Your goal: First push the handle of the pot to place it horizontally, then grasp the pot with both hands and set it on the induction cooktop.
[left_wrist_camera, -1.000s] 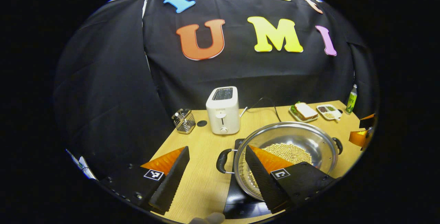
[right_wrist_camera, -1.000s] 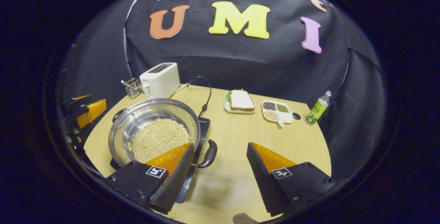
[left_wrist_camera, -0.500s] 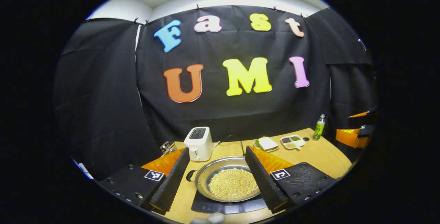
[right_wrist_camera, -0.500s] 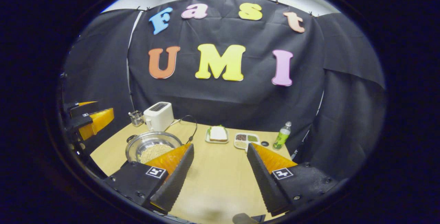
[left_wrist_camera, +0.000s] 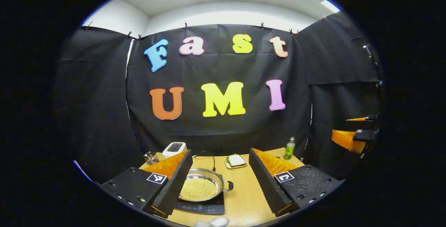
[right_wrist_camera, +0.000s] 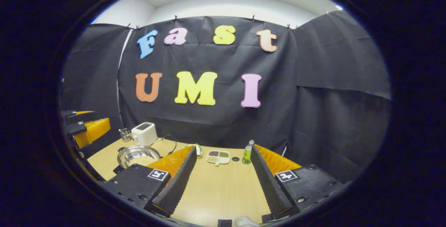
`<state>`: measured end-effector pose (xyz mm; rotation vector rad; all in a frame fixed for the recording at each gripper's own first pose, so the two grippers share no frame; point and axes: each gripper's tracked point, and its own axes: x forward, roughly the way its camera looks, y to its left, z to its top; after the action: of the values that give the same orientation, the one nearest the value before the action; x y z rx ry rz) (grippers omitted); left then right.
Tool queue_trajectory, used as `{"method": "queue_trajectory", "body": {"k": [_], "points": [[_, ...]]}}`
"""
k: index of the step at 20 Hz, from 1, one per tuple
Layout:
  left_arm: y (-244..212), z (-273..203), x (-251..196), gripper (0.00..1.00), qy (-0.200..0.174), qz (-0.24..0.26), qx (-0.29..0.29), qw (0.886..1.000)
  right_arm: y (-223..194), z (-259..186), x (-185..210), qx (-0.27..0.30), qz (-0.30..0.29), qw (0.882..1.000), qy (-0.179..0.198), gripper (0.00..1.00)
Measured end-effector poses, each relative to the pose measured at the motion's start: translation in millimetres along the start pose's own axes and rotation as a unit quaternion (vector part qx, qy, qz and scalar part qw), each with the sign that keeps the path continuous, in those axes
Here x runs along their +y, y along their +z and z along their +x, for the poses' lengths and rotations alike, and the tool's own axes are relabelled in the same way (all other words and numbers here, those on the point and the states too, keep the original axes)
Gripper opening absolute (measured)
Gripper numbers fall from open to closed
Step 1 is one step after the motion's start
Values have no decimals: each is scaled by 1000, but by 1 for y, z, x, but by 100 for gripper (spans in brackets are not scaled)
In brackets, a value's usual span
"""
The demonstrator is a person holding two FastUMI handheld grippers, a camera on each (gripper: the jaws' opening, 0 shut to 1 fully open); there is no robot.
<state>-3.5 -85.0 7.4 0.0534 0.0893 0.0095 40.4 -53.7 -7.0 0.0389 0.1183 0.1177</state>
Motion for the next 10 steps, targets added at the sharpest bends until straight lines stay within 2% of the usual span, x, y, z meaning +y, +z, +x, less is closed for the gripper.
{"method": "queue_trajectory", "body": {"k": [5,10], "points": [[19,-15,-24,96,12,-16,-17,1000,22,-30,-42,-48,20,998,-22,99],[34,-24,-30,96,31,-15,-37,999,21,-38,-57,-58,27,998,-17,99]]}}
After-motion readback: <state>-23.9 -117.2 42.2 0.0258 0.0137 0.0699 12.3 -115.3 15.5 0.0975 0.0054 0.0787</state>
